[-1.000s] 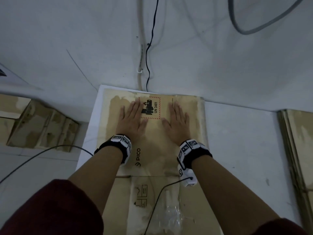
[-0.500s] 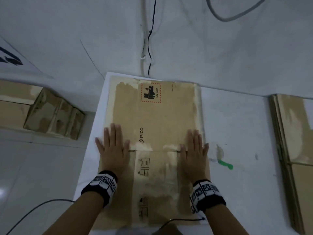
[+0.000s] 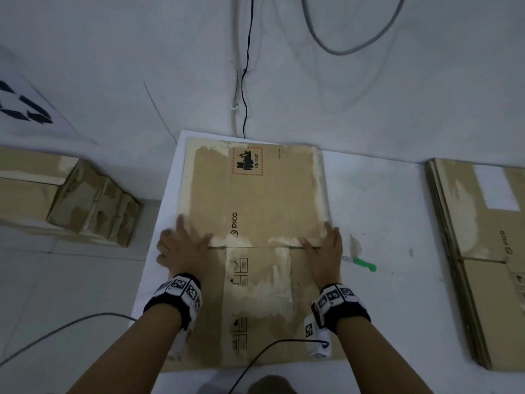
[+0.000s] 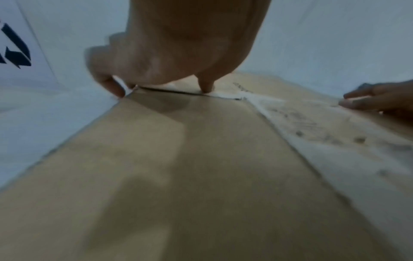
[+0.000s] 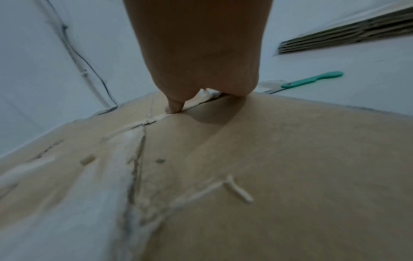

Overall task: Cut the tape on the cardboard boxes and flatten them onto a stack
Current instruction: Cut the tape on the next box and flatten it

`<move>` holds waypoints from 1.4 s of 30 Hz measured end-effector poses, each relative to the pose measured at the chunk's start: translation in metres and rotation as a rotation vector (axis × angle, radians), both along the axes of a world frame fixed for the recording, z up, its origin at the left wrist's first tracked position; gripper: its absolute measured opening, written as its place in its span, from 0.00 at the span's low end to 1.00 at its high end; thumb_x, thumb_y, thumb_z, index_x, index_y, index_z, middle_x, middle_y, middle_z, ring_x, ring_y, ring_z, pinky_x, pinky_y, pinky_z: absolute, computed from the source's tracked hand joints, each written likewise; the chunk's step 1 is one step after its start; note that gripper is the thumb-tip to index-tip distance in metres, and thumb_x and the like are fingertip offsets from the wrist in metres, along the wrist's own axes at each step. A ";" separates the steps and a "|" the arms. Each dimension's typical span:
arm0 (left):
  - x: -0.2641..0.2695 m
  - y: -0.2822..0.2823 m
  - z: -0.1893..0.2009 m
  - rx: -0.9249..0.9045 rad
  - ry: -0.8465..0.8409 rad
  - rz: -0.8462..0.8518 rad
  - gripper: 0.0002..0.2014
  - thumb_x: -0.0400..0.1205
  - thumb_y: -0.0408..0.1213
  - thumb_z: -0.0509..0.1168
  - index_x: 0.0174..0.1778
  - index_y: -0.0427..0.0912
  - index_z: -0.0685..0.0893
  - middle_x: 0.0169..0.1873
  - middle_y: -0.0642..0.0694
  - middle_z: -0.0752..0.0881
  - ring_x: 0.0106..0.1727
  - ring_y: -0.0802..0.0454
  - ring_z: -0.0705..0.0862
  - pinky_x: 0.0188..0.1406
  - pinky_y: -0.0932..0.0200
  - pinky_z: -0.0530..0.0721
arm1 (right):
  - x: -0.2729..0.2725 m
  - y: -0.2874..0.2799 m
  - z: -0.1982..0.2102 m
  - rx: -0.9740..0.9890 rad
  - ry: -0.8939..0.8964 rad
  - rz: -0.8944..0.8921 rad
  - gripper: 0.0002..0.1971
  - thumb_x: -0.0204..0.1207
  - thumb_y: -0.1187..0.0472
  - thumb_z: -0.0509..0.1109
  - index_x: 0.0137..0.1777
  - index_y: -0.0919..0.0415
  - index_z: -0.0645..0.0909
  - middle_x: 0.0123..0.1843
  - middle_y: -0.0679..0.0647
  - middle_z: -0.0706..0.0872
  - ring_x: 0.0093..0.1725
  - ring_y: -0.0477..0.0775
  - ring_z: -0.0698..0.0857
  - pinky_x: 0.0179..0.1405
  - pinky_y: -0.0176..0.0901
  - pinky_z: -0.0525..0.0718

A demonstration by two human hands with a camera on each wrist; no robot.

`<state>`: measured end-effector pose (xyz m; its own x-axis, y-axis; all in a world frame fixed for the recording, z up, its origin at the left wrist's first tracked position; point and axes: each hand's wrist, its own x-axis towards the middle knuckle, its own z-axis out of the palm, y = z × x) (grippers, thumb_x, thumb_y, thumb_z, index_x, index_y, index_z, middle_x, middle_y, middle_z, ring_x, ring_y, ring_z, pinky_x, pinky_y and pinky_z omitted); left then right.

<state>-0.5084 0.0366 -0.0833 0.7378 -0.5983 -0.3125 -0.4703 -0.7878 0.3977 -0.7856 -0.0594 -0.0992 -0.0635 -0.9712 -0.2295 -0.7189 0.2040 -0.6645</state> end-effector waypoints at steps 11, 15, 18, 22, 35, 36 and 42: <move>0.022 0.023 0.031 -0.100 0.415 0.183 0.48 0.67 0.51 0.81 0.72 0.36 0.59 0.63 0.29 0.78 0.61 0.32 0.80 0.57 0.41 0.80 | -0.004 -0.010 0.035 0.224 0.348 -0.090 0.56 0.52 0.36 0.86 0.76 0.58 0.65 0.74 0.65 0.67 0.73 0.67 0.69 0.71 0.62 0.72; 0.026 0.040 0.036 -0.139 0.457 0.002 0.37 0.76 0.49 0.74 0.74 0.36 0.64 0.65 0.34 0.79 0.64 0.35 0.79 0.58 0.46 0.76 | -0.009 0.013 0.038 0.070 0.136 -0.093 0.41 0.68 0.40 0.78 0.77 0.46 0.63 0.72 0.65 0.69 0.65 0.68 0.76 0.66 0.63 0.77; 0.029 0.050 0.037 -0.280 0.496 -0.060 0.30 0.80 0.43 0.71 0.75 0.40 0.68 0.66 0.38 0.80 0.63 0.39 0.79 0.57 0.51 0.75 | -0.009 0.025 0.051 -0.027 -0.028 -0.110 0.26 0.81 0.48 0.69 0.77 0.48 0.67 0.66 0.70 0.74 0.50 0.62 0.79 0.56 0.54 0.82; 0.021 0.054 0.041 -0.364 0.464 -0.075 0.24 0.81 0.40 0.70 0.72 0.40 0.72 0.63 0.39 0.82 0.61 0.40 0.79 0.54 0.53 0.73 | -0.008 0.032 0.065 -0.055 -0.074 -0.046 0.25 0.87 0.53 0.60 0.83 0.48 0.61 0.65 0.61 0.83 0.49 0.57 0.81 0.54 0.50 0.81; -0.051 0.016 0.114 -0.633 0.487 -0.229 0.20 0.82 0.36 0.68 0.69 0.45 0.71 0.52 0.51 0.81 0.52 0.52 0.80 0.42 0.71 0.74 | -0.077 0.022 0.128 -0.234 -0.069 -0.173 0.24 0.88 0.55 0.58 0.84 0.48 0.64 0.74 0.57 0.80 0.70 0.65 0.79 0.68 0.54 0.74; -0.063 0.010 0.124 -0.658 0.497 -0.255 0.20 0.82 0.35 0.67 0.69 0.47 0.71 0.51 0.54 0.81 0.50 0.55 0.80 0.39 0.75 0.72 | -0.089 0.019 0.136 -0.244 -0.069 -0.197 0.24 0.88 0.55 0.58 0.84 0.47 0.64 0.75 0.57 0.79 0.70 0.65 0.79 0.68 0.55 0.74; -0.147 -0.018 0.157 -0.780 0.556 -0.391 0.20 0.83 0.37 0.67 0.67 0.54 0.69 0.49 0.65 0.80 0.47 0.70 0.80 0.37 0.78 0.78 | -0.183 0.012 0.165 -0.348 -0.114 -0.345 0.32 0.78 0.41 0.55 0.83 0.46 0.66 0.77 0.60 0.77 0.71 0.67 0.77 0.65 0.55 0.74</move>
